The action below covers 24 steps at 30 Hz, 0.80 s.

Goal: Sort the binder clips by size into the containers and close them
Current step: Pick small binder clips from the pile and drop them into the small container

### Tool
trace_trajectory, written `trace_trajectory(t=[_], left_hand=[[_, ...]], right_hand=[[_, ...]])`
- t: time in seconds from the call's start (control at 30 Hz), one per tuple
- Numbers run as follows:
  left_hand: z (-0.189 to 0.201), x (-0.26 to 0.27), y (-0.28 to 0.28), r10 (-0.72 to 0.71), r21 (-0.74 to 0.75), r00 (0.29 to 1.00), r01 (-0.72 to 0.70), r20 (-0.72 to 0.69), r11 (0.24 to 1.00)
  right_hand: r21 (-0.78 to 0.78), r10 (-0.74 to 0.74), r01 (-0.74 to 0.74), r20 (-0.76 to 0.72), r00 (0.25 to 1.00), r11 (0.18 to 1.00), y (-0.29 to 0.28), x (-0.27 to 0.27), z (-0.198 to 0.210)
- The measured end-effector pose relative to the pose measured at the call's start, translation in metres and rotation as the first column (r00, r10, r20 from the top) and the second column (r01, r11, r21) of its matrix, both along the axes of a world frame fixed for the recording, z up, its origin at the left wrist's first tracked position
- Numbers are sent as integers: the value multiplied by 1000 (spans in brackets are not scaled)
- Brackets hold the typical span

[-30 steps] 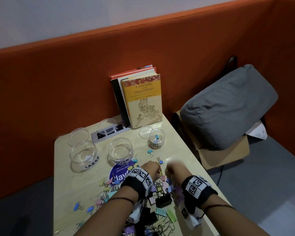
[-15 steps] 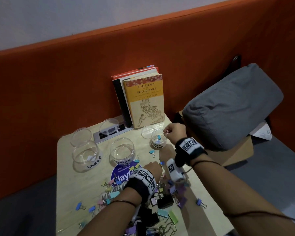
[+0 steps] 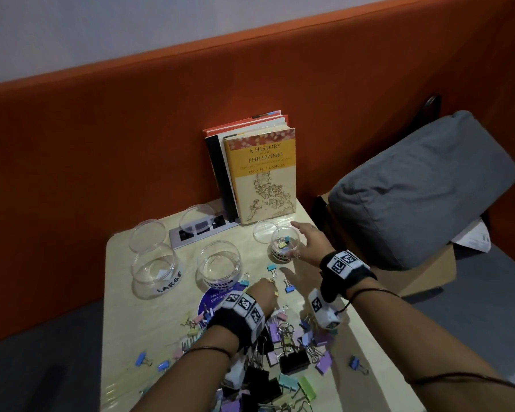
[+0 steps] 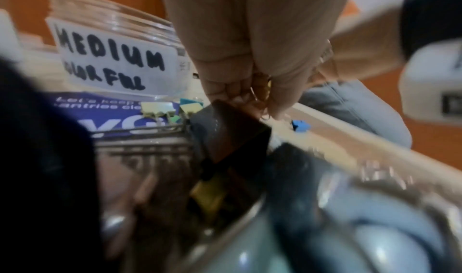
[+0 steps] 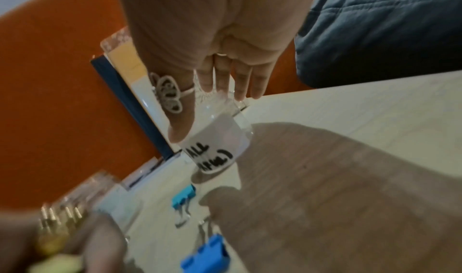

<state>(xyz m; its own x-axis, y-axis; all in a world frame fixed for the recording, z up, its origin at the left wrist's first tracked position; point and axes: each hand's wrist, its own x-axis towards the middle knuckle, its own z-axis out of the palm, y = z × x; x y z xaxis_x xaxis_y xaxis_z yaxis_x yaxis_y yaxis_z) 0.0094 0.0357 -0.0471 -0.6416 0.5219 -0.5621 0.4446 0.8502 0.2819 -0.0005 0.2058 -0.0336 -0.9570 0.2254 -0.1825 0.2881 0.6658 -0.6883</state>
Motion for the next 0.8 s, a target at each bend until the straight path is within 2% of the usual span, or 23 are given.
trace_trajectory(t=[0.13,0.2,0.33,0.43,0.53,0.6,0.67,0.73,0.8], left_hand=[[17,-16,-7,165,220,986,-160,0,962],[28,-25,-2,314,360,949,-306,36,882],[54,-56,20,389,501,919,-305,-69,810],[56,-71,31,395,485,912,-299,-108,822],[42,-72,30,298,430,945,-215,-137,877],[37,-67,23,296,436,932,-182,-208,881],[29,-61,13,340,459,915,-212,-216,863],[22,-53,6,347,400,919,-251,-189,882],[14,-48,7,300,268,944,-256,-137,929]], right_hand=[[10,78,-78,40,996,997,-4,-3,-8],[30,49,-50,10,999,998,-6,-5,-11],[11,4,-4,-17,1000,1000,-6,-7,-11],[-3,-3,3,-13,1000,1000,-7,-7,-11],[-14,-21,21,-24,999,1000,-8,-3,-11],[-34,-103,101,-98,990,994,-10,6,-12],[-39,-211,208,-166,963,977,-14,19,-14],[20,-191,193,-98,977,981,-19,30,-18],[119,-45,35,82,996,992,-25,34,-23]])
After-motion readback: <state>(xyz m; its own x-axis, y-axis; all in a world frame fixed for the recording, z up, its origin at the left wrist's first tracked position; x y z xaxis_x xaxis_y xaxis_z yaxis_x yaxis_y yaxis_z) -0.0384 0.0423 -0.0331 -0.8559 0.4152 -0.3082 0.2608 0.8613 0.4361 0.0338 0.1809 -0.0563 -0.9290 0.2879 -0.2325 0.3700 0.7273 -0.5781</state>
